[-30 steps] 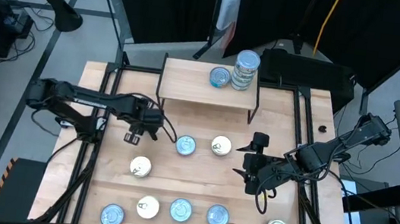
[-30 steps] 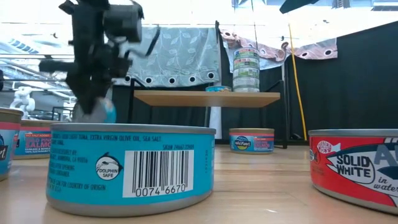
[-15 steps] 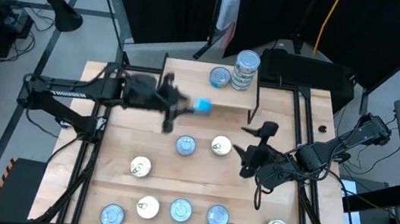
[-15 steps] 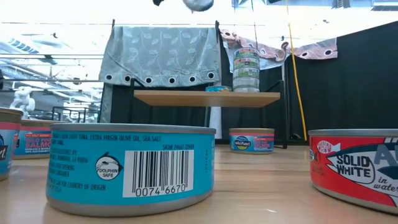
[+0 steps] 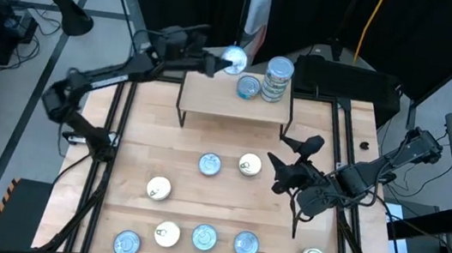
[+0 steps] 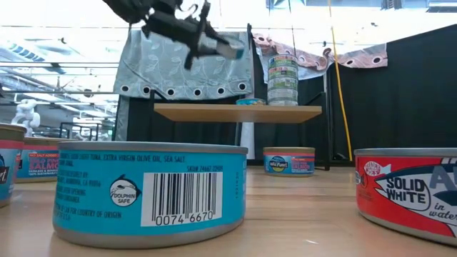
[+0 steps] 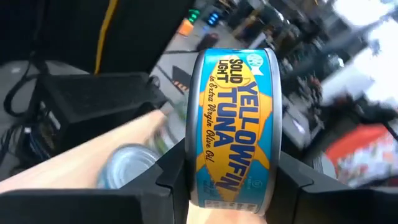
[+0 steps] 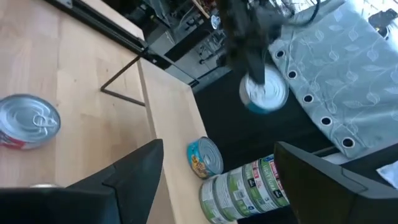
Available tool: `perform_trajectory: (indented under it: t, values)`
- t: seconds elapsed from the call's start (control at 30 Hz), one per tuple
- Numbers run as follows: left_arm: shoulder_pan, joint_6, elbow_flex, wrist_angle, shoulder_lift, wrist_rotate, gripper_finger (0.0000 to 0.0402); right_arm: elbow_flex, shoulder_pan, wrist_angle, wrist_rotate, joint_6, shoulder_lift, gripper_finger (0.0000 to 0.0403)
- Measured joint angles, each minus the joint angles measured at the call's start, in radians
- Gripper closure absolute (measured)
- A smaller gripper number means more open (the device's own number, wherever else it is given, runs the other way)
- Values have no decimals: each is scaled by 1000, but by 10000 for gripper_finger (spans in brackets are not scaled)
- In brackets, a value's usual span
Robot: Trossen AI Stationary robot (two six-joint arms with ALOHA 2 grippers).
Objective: Stack canned seafood by type on shelf
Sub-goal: Stack the blue tuna can on top of the other blue tuna can on the shelf
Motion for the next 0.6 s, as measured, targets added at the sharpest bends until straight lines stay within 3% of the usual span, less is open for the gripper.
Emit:
perform_trajectory:
  t: [0.17, 0.27, 0.5, 0.6]
  values:
    - [-27, -72, 0, 151, 110, -21, 263, 0, -1, -69, 1, 29, 0, 106]
    - [-40, -72, 0, 146, 143, -59, 263, 0, -1, -125, 2, 72, 0, 106]
    - [-74, -64, 0, 137, 143, -73, 263, 0, -1, -204, 2, 144, 0, 106]
    - [-91, -56, 0, 133, 114, -21, 263, 0, -8, -203, 3, 137, 0, 106]
